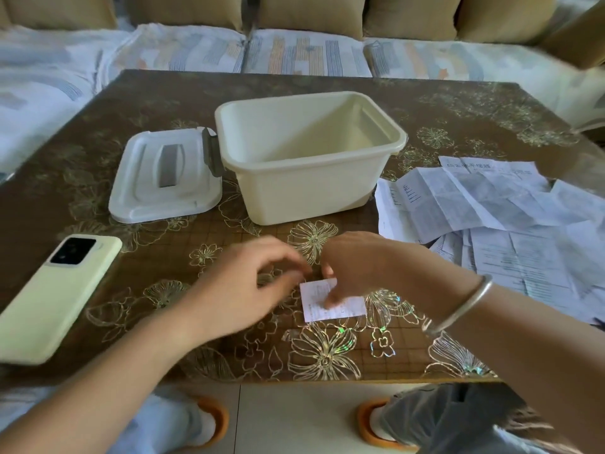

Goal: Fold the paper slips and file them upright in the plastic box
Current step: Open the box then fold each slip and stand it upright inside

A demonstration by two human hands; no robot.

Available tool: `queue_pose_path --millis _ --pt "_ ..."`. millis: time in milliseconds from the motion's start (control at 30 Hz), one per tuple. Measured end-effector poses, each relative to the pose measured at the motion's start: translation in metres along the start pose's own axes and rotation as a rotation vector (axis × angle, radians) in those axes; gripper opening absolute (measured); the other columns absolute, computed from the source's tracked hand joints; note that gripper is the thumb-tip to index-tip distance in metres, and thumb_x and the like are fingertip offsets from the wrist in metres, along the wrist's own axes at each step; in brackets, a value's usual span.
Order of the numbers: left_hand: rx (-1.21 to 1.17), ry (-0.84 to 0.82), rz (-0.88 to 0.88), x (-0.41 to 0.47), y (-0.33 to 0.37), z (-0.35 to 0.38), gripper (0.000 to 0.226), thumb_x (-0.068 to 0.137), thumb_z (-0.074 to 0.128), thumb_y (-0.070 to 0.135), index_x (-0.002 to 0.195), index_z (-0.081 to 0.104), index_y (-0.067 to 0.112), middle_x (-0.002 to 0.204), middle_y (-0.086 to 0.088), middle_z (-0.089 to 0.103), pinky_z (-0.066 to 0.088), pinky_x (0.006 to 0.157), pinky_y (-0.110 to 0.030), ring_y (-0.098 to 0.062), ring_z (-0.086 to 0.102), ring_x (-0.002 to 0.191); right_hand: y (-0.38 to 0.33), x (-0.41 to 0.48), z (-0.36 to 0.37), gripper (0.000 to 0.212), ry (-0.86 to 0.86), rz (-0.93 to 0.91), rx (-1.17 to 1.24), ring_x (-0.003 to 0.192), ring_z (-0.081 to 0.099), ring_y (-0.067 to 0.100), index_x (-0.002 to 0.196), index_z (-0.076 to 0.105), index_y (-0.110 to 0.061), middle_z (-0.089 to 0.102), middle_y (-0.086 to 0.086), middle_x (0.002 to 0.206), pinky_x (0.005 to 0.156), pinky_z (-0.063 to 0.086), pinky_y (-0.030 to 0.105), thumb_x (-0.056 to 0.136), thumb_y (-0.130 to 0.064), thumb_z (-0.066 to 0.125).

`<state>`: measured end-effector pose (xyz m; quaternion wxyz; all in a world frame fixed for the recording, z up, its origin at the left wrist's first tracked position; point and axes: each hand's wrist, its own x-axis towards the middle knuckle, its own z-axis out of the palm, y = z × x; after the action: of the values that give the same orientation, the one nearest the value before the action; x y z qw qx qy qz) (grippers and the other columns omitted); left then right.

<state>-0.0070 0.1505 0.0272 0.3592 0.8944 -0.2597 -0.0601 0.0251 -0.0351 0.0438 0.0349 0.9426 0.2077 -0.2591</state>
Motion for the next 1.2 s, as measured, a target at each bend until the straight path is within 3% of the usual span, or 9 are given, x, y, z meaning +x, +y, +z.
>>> queue_pose_path --millis 100,167,267,400,567,733,800,900,1200 --pt "-0.003 0.356 0.058 0.018 0.016 -0.042 0.017 0.091 0.06 0.014 0.1 0.069 0.025 0.102 0.02 0.064 0.041 0.082 -0.002 0.009 0.056 0.092 -0.001 -0.004 0.001 0.047 0.0 -0.002 0.014 0.103 0.058 0.02 0.113 0.066 -0.012 0.064 -0.001 0.107 0.08 0.045 0.03 0.083 -0.048 0.068" --pt "-0.139 0.467 0.075 0.031 0.022 -0.066 0.021 0.093 0.057 0.007 0.096 0.07 0.024 0.095 0.016 0.068 0.044 0.077 -0.008 0.002 0.059 0.087 0.0 -0.008 0.0 0.044 -0.036 -0.011 0.016 0.103 0.059 0.021 0.119 0.062 -0.011 0.064 0.001 0.112 0.075 0.044 0.027 0.091 -0.046 0.06" --pt "-0.356 0.446 0.042 0.052 0.026 -0.089 0.029 0.095 0.053 -0.001 0.093 0.069 0.023 0.091 0.016 0.072 0.047 0.077 -0.012 0.002 0.063 0.087 0.007 -0.019 -0.018 0.04 -0.069 -0.037 0.135 0.1 0.061 0.019 0.121 0.058 -0.013 0.063 -0.001 0.116 0.074 0.049 0.026 0.094 -0.043 0.055" --pt "-0.108 0.472 -0.052 0.08 0.004 -0.104 0.033 0.096 0.052 0.003 0.09 0.069 0.031 0.094 0.021 0.068 0.047 0.084 -0.015 0.003 0.061 0.095 0.031 -0.035 -0.072 0.025 0.169 -0.004 0.5 0.077 0.064 0.021 0.089 0.062 -0.018 0.068 0.0 0.088 0.065 0.047 0.029 0.089 -0.043 0.061" --pt "0.105 0.438 -0.075 0.111 -0.025 -0.113 0.031 0.095 0.052 0.004 0.093 0.068 0.03 0.1 0.015 0.067 0.042 0.08 -0.013 -0.002 0.06 0.098 0.07 -0.021 -0.125 0.025 0.445 0.125 0.987 0.088 0.07 0.023 0.101 0.071 -0.018 0.074 -0.001 0.093 0.086 0.056 0.042 0.085 -0.036 0.068" --pt "0.294 0.424 0.063 0.142 -0.03 -0.118 0.018 0.093 0.058 0.015 0.093 0.07 0.028 0.088 0.019 0.064 0.043 0.078 -0.027 -0.005 0.055 0.09 0.073 0.048 -0.145 0.027 0.259 0.293 1.307 0.095 0.069 0.023 0.116 0.059 -0.002 0.069 0.013 0.11 0.078 0.059 0.036 0.091 -0.014 0.064" --pt "0.358 0.354 0.123 0.15 -0.029 -0.119 0.011 0.092 0.06 0.023 0.088 0.068 0.029 0.081 0.021 0.06 0.039 0.072 -0.028 -0.003 0.052 0.082 0.068 0.078 -0.14 0.024 0.08 0.356 1.269 0.091 0.067 0.028 0.114 0.057 -0.001 0.066 0.016 0.109 0.081 0.057 0.038 0.094 -0.013 0.06" --pt "0.411 0.016 0.11 0.157 -0.026 -0.122 0.027 0.097 0.051 0.036 0.08 0.069 0.026 0.075 0.01 0.067 0.047 0.069 -0.03 -0.003 0.055 0.065 0.059 0.113 -0.13 0.018 -0.102 0.438 1.151 0.078 0.064 0.022 0.109 0.056 -0.006 0.063 0.011 0.1 0.084 0.055 0.038 0.096 -0.018 0.058" --pt "0.815 -0.591 -0.102 0.181 -0.019 -0.116 0.028 0.097 0.045 0.031 0.101 0.072 0.028 0.088 0.006 0.068 0.041 0.058 -0.025 -0.014 0.058 0.073 0.042 0.145 -0.111 0.017 -0.191 0.445 0.932 0.07 0.059 0.014 0.095 0.053 -0.012 0.061 0.003 0.083 0.09 0.052 0.034 0.095 -0.028 0.059"
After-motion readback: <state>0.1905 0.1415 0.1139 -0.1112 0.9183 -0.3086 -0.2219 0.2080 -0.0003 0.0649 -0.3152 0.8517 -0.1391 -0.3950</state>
